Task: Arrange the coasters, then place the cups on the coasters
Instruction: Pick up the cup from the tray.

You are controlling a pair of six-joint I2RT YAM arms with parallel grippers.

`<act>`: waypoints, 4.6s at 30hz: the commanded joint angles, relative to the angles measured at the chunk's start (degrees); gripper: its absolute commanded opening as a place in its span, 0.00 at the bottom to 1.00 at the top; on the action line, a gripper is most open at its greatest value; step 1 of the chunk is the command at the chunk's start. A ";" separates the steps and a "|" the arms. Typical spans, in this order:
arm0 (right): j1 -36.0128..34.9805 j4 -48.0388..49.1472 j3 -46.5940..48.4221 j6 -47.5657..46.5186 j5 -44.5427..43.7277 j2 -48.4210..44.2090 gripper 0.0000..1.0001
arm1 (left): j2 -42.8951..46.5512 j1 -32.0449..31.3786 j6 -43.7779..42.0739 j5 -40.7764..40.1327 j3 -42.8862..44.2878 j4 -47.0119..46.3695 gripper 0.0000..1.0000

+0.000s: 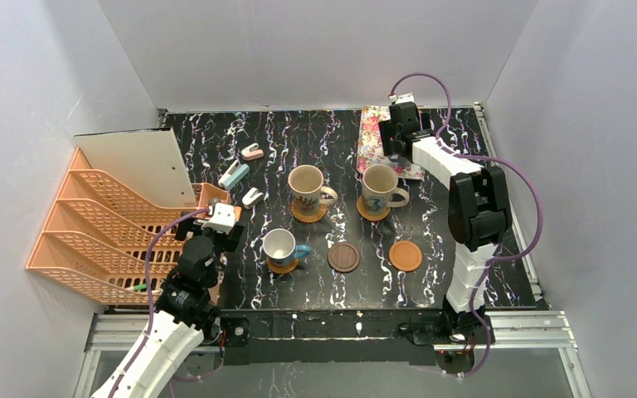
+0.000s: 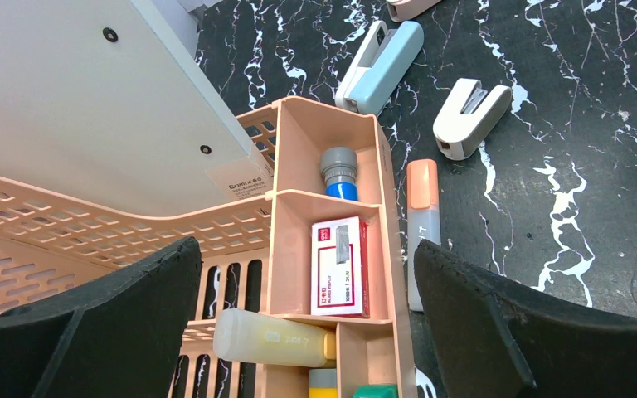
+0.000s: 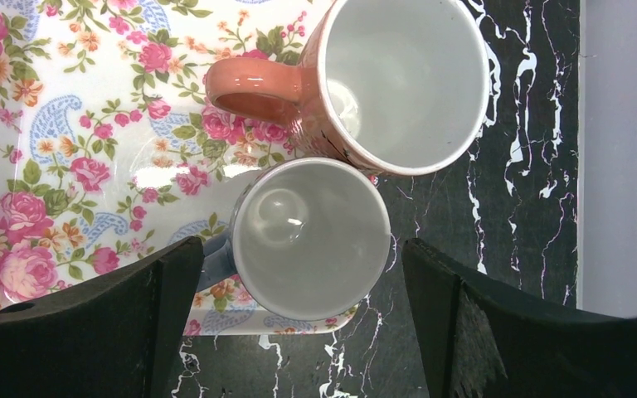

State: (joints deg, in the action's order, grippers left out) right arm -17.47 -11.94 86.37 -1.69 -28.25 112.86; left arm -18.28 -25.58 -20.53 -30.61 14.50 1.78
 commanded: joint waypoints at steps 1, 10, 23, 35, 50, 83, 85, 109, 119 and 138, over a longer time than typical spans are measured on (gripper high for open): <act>0.23 0.95 0.81 -1.00 -0.54 -0.62 0.98 | 0.11 0.27 0.34 -0.12 -0.35 -0.29 0.98; 0.20 3.09 0.70 -0.31 1.30 -1.31 0.98 | -0.09 0.27 0.32 -0.23 -0.44 -0.72 0.98; 0.16 3.22 2.57 -1.26 -2.72 2.16 0.98 | -0.10 0.27 0.33 -0.33 -0.44 -0.68 0.98; 0.23 1.24 1.00 -1.65 -2.00 -0.13 0.98 | -0.13 0.27 0.36 -0.33 -0.44 -0.64 0.98; 3.25 1.78 -6.78 -1.73 0.72 -7.06 0.98 | 0.92 0.27 0.49 -0.14 -0.09 0.09 0.98; 7.15 2.52 -14.16 5.78 15.92 -12.37 0.98 | 1.37 0.27 0.33 -0.15 -0.18 0.22 0.98; 7.19 4.02 -15.04 6.35 16.41 -13.69 0.98 | 1.32 0.27 0.29 -0.22 -0.18 0.24 0.98; 7.18 11.43 -18.48 11.57 16.19 -13.33 0.95 | 0.51 0.27 0.14 -0.37 -0.42 -0.37 0.98; 7.19 13.40 -17.81 10.12 13.86 -10.48 0.90 | 0.63 0.27 0.06 -0.33 -0.44 -0.33 0.98; 8.20 12.03 -17.11 7.60 16.07 -9.17 0.68 | 1.10 0.27 0.10 -0.29 -0.43 -0.10 0.98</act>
State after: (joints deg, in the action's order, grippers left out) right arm -10.09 -0.64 67.35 6.94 -13.08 102.50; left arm -17.54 -25.58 -20.58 -30.63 14.50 1.80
